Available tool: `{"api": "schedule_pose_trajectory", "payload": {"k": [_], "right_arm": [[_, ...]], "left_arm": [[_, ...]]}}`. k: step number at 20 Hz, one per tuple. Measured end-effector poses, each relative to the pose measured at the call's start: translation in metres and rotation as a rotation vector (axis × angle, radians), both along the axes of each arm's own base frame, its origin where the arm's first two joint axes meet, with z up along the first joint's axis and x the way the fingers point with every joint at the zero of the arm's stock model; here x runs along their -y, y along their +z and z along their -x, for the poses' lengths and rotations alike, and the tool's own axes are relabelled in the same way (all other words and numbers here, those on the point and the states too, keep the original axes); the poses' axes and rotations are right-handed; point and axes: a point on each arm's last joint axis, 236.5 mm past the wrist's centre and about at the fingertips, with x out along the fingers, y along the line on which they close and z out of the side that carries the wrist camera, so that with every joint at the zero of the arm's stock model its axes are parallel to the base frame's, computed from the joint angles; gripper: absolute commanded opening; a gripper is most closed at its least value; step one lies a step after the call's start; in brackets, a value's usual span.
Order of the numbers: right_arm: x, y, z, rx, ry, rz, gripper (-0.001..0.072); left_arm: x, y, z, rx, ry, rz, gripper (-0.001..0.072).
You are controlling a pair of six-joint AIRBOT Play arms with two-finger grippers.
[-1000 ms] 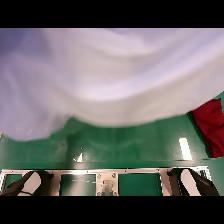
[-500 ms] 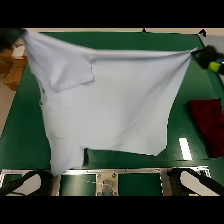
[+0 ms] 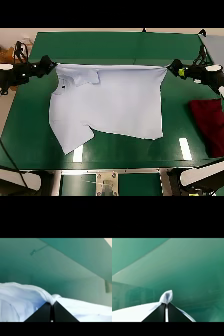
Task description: Fold the shirts.
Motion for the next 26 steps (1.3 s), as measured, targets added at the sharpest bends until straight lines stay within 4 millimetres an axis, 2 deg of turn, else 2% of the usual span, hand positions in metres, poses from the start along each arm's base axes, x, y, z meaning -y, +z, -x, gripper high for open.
{"api": "schedule_pose_trajectory", "payload": {"k": [3,5,7,11,14,18,20,21,22,23,24,26], "right_arm": [[-0.004,0.003,-0.007,0.004,0.041,0.001,0.0014],[-0.010,-0.002,0.001,-0.030,0.106,0.027,0.0013],[-0.017,-0.014,0.018,-0.097,0.176,0.061,0.0013],[-0.023,-0.036,0.069,-0.246,0.278,0.126,0.0013],[-0.027,-0.053,0.106,-0.332,0.316,0.148,0.0013],[-0.038,-0.080,0.142,-0.426,0.349,0.139,0.0015],[-0.044,-0.089,0.153,-0.455,0.364,0.134,0.0020],[-0.047,-0.092,0.157,-0.466,0.372,0.132,0.0107],[-0.049,-0.094,0.161,-0.473,0.380,0.131,0.0267],[-0.051,-0.094,0.164,-0.481,0.391,0.127,0.0313],[-0.053,-0.093,0.167,-0.491,0.407,0.122,0.0313],[-0.056,-0.079,0.175,-0.509,0.449,0.098,0.0311]], "left_arm": [[-0.004,-0.006,-0.008,0.003,0.006,-0.021,0.0023],[-0.004,-0.013,-0.005,-0.010,-0.022,-0.055,0.0023],[-0.006,-0.018,0.002,-0.031,-0.062,-0.077,0.0023],[-0.015,-0.025,0.024,-0.094,-0.146,-0.071,0.0023],[-0.014,-0.041,0.045,-0.172,-0.216,-0.098,0.0023],[-0.012,-0.058,0.067,-0.258,-0.283,-0.132,0.0023],[-0.012,-0.063,0.075,-0.290,-0.307,-0.144,0.0023],[-0.011,-0.066,0.079,-0.305,-0.318,-0.147,0.0024],[-0.011,-0.067,0.082,-0.315,-0.327,-0.149,0.0058],[-0.010,-0.068,0.086,-0.326,-0.342,-0.148,0.0305],[-0.007,-0.068,0.091,-0.342,-0.360,-0.142,0.0510],[-0.001,-0.063,0.105,-0.384,-0.410,-0.108,0.0508]]}}
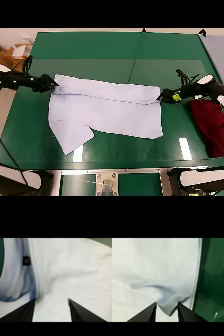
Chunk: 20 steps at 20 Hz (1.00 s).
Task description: Fold the shirts.
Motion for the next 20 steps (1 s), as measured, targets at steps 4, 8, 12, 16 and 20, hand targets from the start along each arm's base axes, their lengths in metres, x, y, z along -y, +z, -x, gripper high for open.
{"api": "schedule_pose_trajectory", "payload": {"k": [4,8,12,16,20], "right_arm": [[0.001,0.037,0.030,-0.037,0.022,-0.042,0.0313],[-0.001,0.047,0.083,-0.077,-0.042,-0.060,0.0313],[-0.016,0.031,0.143,-0.144,-0.154,-0.087,0.0313],[-0.039,0.008,0.186,-0.168,-0.268,-0.130,0.0313],[-0.057,-0.017,0.213,-0.197,-0.358,-0.180,0.0313]], "left_arm": [[-0.001,0.008,0.051,-0.172,-0.077,0.064,0.0411],[-0.023,-0.003,0.120,-0.337,-0.035,0.057,0.0440],[-0.037,-0.026,0.181,-0.442,0.103,0.014,0.0443],[-0.024,-0.054,0.229,-0.549,0.187,0.015,0.0560],[-0.009,-0.081,0.258,-0.625,0.255,0.037,0.0559]]}}
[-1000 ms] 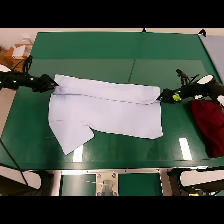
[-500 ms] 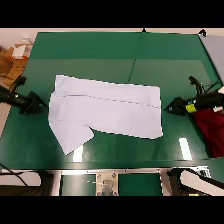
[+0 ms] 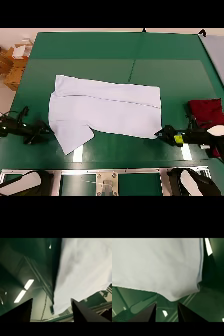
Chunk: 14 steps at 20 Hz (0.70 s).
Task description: Fold the shirts.
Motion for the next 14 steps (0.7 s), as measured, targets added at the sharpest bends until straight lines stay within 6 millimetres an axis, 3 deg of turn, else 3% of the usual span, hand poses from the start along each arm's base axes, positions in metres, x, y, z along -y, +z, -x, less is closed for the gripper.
{"api": "schedule_pose_trajectory", "payload": {"k": [3,5,6,7,8,9,11,14], "right_arm": [[-0.006,-0.016,0.010,-0.018,-0.051,-0.016,0.0313],[-0.006,-0.021,0.011,-0.018,-0.075,-0.016,0.0312],[-0.006,-0.022,0.010,-0.013,-0.090,-0.017,0.0311],[-0.005,-0.023,0.009,-0.009,-0.102,-0.017,0.0311],[-0.006,-0.023,0.007,-0.004,-0.113,-0.022,0.0312],[-0.006,-0.023,0.005,0.002,-0.125,-0.027,0.0315],[-0.009,-0.020,0.001,0.011,-0.148,-0.051,0.0514],[-0.011,-0.016,-0.007,0.028,-0.185,-0.079,0.0516]], "left_arm": [[0.019,-0.005,-0.003,0.026,0.071,0.063,0.0556],[0.032,-0.008,-0.009,0.066,0.116,0.111,0.0476],[0.037,-0.009,-0.013,0.092,0.139,0.130,0.0368],[0.039,-0.010,-0.019,0.123,0.160,0.136,0.0104],[0.036,-0.015,-0.027,0.161,0.181,0.118,0.0023],[0.035,-0.015,-0.035,0.199,0.202,0.116,0.0023],[0.035,-0.010,-0.051,0.275,0.232,0.132,0.0023],[0.045,0.006,-0.063,0.346,0.247,0.203,0.0023]]}}
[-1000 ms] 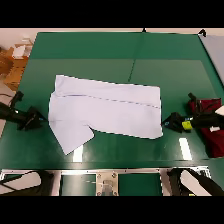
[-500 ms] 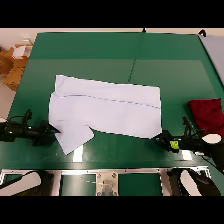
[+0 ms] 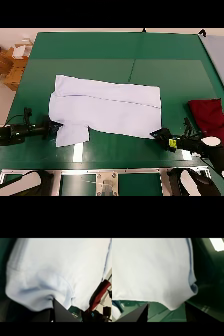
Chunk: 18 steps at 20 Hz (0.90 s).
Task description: Fold the shirts.
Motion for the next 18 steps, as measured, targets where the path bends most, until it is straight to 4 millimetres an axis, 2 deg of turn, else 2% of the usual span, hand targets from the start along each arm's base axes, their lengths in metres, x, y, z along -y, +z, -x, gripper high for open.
{"api": "schedule_pose_trajectory", "payload": {"k": [3,4,5,6,7,10,13,16,18], "right_arm": [[0.003,0.000,-0.008,0.007,-0.064,-0.012,0.0504],[0.005,-0.001,-0.011,0.006,-0.095,-0.018,0.0402],[0.007,-0.003,-0.014,0.010,-0.128,-0.016,0.0205],[0.010,-0.005,-0.018,0.013,-0.166,-0.019,0.0089],[0.009,-0.004,-0.021,0.017,-0.193,-0.040,0.0016],[0.006,-0.001,-0.025,0.029,-0.224,-0.079,0.0016],[0.008,0.009,-0.030,0.056,-0.183,-0.062,0.0015],[0.022,0.024,-0.033,0.061,-0.106,0.014,0.0015],[0.038,0.035,-0.033,0.042,-0.058,0.093,0.0015]], "left_arm": [[0.007,0.010,-0.003,0.043,-0.014,0.038,0.0023],[0.008,0.013,-0.004,0.054,-0.016,0.046,0.0023],[0.010,0.015,-0.003,0.063,-0.026,0.057,0.0023],[0.012,0.017,-0.003,0.071,-0.033,0.063,0.0022],[0.013,0.019,-0.004,0.081,-0.037,0.067,0.0022],[0.015,0.027,-0.006,0.121,-0.048,0.080,0.0021],[0.015,0.048,-0.012,0.204,-0.053,0.049,0.0021],[0.012,0.074,-0.013,0.282,-0.052,-0.015,0.0021],[0.013,0.089,-0.010,0.318,-0.056,-0.053,0.0021]]}}
